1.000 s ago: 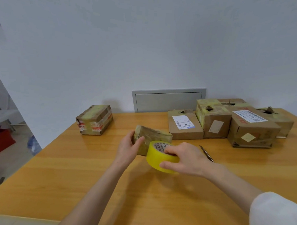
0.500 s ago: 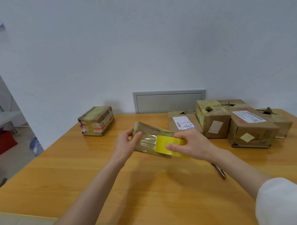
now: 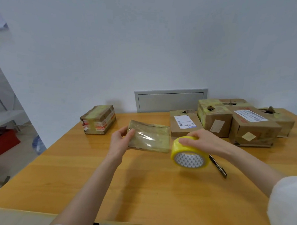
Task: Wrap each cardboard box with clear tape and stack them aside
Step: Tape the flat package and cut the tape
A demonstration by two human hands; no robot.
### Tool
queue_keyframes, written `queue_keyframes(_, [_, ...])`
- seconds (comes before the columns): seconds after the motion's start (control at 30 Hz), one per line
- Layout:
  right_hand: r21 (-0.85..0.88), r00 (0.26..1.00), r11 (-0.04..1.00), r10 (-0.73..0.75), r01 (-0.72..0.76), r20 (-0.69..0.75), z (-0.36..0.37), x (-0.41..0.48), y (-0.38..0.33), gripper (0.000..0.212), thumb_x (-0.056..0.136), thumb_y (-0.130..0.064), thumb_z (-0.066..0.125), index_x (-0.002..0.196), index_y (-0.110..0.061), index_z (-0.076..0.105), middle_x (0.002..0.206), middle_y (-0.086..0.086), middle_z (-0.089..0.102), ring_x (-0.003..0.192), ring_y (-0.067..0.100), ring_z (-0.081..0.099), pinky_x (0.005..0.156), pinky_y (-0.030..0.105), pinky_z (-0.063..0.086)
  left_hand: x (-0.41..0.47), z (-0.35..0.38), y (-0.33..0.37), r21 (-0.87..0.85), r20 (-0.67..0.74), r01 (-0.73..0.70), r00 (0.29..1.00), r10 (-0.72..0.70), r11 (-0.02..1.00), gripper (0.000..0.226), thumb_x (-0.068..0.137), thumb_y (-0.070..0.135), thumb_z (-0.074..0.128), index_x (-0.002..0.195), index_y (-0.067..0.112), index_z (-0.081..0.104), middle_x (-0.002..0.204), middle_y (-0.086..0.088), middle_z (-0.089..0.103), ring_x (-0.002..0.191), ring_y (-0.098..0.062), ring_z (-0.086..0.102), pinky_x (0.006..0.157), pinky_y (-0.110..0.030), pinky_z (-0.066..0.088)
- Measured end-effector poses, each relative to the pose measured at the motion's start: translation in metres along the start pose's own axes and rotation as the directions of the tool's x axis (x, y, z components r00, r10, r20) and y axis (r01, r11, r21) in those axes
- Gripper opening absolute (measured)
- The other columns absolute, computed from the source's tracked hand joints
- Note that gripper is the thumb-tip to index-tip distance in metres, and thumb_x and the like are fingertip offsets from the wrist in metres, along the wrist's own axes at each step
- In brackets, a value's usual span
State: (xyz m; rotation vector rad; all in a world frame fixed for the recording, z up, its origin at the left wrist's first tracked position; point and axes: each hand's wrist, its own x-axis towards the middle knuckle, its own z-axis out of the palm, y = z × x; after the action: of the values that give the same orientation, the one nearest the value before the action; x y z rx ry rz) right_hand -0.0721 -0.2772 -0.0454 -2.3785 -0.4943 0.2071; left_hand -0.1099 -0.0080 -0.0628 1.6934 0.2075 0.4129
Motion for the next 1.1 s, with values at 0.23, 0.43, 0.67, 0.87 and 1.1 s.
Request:
queue_keyframes(0.23, [-0.323, 0.995, 0.944, 0.035, -0.065, -0.098, 0.007, 0.011, -0.005, 0.046, 0.079, -0.067, 0.058, 0.105, -0.030, 0.064, 0.102, -0.003, 0.064, 0.094, 0.015, 0.059, 0.077, 0.033, 0.052, -0.001, 0.000, 0.003, -0.024, 0.006, 0.028, 1.000, -0.028, 0.999, 0.013, 0.096, 0.017, 0.056, 0.107, 0.021, 0.062, 0.094, 0.000, 0.068, 0.080, -0.013, 0.065, 0.060, -0.022, 0.056])
queue_keyframes(0.43, [-0.217, 0.992, 0.972, 0.067, -0.089, -0.103, 0.021, 0.021, -0.008, 0.050, 0.071, -0.066, 0.063, 0.081, -0.017, 0.071, 0.075, -0.001, 0.065, 0.072, 0.014, 0.058, 0.061, 0.032, 0.044, -0.001, -0.003, 0.001, 0.010, 0.000, 0.048, 0.999, -0.048, 0.999, 0.011, 0.097, 0.018, 0.053, 0.102, 0.019, 0.063, 0.091, 0.000, 0.068, 0.078, -0.013, 0.063, 0.069, -0.028, 0.056])
queue_keyframes(0.67, [-0.094, 0.992, 0.988, 0.123, -0.126, -0.035, 0.041, 0.031, -0.020, 0.049, 0.075, -0.058, 0.069, 0.061, -0.017, 0.045, 0.053, -0.005, 0.037, 0.052, 0.014, 0.037, 0.051, 0.028, 0.027, 0.003, -0.003, -0.027, 0.479, 0.030, 0.023, 0.999, -0.043, 0.877, 0.056, 0.098, 0.025, 0.052, 0.147, 0.008, 0.030, 0.145, -0.012, 0.043, 0.131, -0.027, 0.043, 0.109, -0.038, 0.035])
queue_keyframes(0.87, [-0.078, 0.988, 0.985, 0.153, -0.154, -0.016, 0.050, 0.050, -0.027, 0.049, 0.078, -0.060, 0.065, 0.067, -0.015, 0.050, 0.061, -0.002, 0.043, 0.058, 0.016, 0.041, 0.056, 0.032, 0.031, -0.030, 0.027, -0.052, 0.838, 0.446, -0.380, 0.891, -0.089, 0.390, 0.080, 0.093, 0.061, 0.033, 0.153, 0.014, 0.009, 0.160, -0.001, 0.003, 0.148, -0.021, 0.000, 0.120, -0.036, 0.006])
queue_keyframes(1.1, [-0.136, 0.990, 0.981, 0.141, -0.141, -0.010, 0.051, 0.056, -0.031, 0.050, 0.082, -0.059, 0.062, 0.065, -0.014, 0.048, 0.061, -0.001, 0.044, 0.056, 0.016, 0.042, 0.054, 0.030, 0.031, -0.026, 0.042, -0.053, 0.818, 0.522, -0.503, 0.853, 0.010, 0.277, 0.071, 0.098, 0.047, 0.038, 0.154, 0.017, 0.007, 0.161, 0.001, 0.006, 0.148, -0.014, 0.006, 0.117, -0.028, 0.008])
